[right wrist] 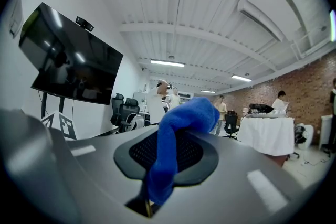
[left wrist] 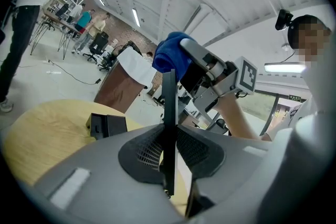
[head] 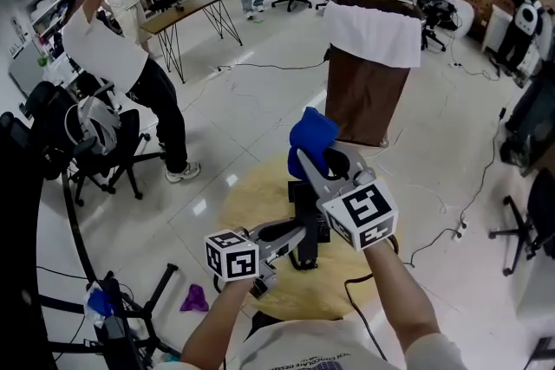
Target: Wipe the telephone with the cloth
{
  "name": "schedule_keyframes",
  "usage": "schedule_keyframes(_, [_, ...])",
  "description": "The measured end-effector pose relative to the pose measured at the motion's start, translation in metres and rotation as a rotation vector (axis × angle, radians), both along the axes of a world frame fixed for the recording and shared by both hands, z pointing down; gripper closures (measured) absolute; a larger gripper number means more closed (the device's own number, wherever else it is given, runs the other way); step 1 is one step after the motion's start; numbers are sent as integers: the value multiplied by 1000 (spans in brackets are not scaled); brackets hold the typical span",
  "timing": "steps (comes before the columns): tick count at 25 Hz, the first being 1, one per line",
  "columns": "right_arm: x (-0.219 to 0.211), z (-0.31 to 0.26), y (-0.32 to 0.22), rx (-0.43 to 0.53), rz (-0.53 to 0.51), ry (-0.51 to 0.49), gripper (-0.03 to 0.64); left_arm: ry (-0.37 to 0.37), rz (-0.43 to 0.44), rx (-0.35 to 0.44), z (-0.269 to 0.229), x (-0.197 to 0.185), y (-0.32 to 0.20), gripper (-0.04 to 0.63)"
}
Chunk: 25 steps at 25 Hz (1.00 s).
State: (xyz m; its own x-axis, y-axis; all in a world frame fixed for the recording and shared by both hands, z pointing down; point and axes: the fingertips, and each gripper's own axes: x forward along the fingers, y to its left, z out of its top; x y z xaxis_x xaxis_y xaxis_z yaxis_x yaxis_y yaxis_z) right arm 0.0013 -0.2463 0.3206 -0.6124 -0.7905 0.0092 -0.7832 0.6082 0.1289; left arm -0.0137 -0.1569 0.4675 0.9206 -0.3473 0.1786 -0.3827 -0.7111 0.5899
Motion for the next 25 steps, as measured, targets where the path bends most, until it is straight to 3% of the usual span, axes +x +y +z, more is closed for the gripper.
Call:
schedule_keyframes(13, [31, 19, -3, -38, 66, -4, 555, 36, -35, 4, -10, -10, -8, 531])
schedule_keyframes(25, [24, 45, 10, -79, 50, 9, 555, 54, -60, 3, -15, -14, -15, 531])
